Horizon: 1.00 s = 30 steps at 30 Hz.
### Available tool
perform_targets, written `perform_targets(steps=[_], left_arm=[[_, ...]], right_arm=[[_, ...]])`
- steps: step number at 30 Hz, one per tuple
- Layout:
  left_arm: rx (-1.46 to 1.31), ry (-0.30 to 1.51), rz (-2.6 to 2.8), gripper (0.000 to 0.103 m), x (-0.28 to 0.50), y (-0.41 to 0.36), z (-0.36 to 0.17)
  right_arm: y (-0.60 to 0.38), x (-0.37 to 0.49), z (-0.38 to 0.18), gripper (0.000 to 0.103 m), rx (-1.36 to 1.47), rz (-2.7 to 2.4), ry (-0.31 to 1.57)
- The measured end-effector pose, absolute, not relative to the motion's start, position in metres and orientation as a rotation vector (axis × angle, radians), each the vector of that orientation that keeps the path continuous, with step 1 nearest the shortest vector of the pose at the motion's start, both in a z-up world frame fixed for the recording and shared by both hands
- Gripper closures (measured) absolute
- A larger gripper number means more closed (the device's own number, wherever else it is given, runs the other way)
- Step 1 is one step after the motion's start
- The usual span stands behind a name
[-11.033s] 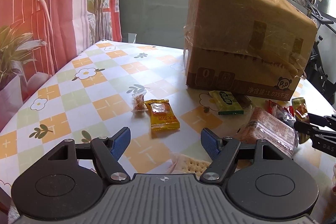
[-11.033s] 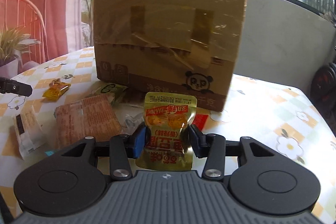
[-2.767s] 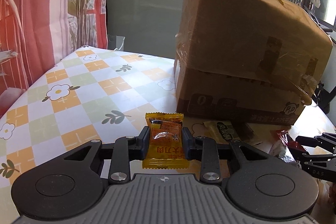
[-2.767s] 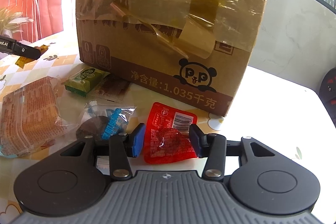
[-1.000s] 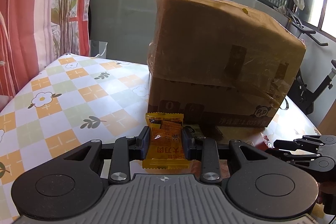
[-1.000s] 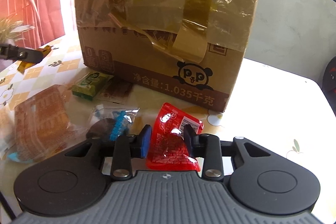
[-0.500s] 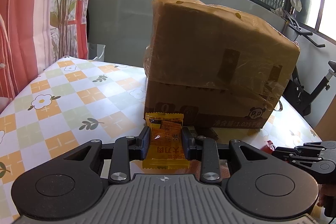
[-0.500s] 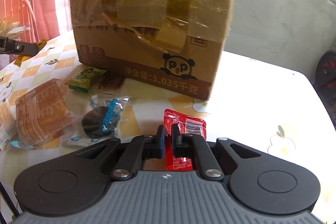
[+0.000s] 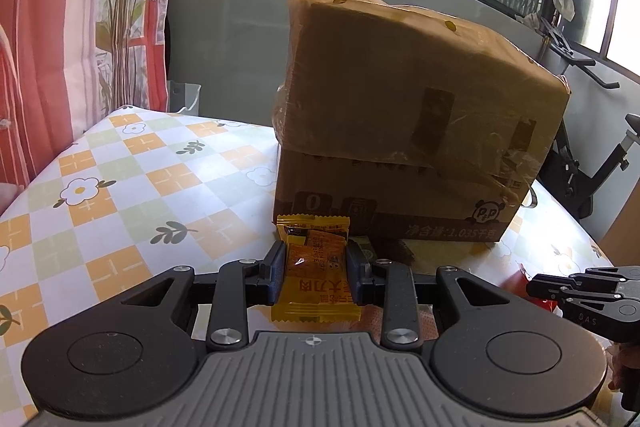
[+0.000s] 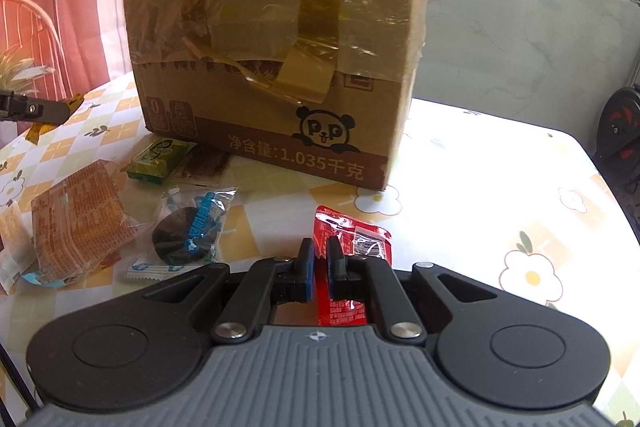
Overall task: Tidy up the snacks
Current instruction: 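Lift the yellow candy with the left gripper while the right gripper squeezes the red packet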
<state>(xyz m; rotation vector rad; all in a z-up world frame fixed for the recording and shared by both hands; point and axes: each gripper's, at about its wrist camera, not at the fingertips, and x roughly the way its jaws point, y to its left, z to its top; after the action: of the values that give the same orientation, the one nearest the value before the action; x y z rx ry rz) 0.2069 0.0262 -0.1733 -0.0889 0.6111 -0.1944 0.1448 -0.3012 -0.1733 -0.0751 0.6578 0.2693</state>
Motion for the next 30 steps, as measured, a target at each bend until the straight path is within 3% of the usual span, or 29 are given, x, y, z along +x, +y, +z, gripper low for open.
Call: perform_targets(steps=[5, 10, 11, 13, 16, 21, 26, 30], left_arm=[[-0.094, 0.622, -0.197, 0.070, 0.207, 0.025, -0.178], [-0.100, 0.631, -0.203, 0.070, 0.205, 0.025, -0.182], [-0.102, 0.633, -0.204, 0.070, 0.205, 0.025, -0.182], [-0.104, 0.636, -0.205, 0.070, 0.204, 0.026, -0.184], [-0.108, 0.641, -0.203, 0.070, 0.204, 0.026, -0.185], [-0.112, 0.647, -0.202, 0.070, 0.204, 0.026, -0.187], [-0.115, 0.651, -0.199, 0.070, 0.204, 0.026, -0.190], [-0.116, 0.654, -0.200, 0.070, 0.204, 0.025, -0.190]], right_arm=[[-0.306, 0.141, -0.171, 0.094, -0.082, 0.276, 0.655], [-0.306, 0.136, -0.171, 0.080, -0.103, 0.265, 0.656], [-0.305, 0.136, -0.171, 0.076, -0.111, 0.256, 0.663], [-0.306, 0.137, -0.174, 0.050, -0.118, 0.234, 0.686], [-0.310, 0.140, -0.179, 0.042, -0.076, 0.197, 0.711], [-0.318, 0.152, -0.184, 0.040, 0.033, 0.162, 0.760], [-0.305, 0.154, -0.186, 0.039, -0.050, 0.163, 0.762], [-0.305, 0.152, -0.188, 0.048, -0.050, 0.166, 0.738]])
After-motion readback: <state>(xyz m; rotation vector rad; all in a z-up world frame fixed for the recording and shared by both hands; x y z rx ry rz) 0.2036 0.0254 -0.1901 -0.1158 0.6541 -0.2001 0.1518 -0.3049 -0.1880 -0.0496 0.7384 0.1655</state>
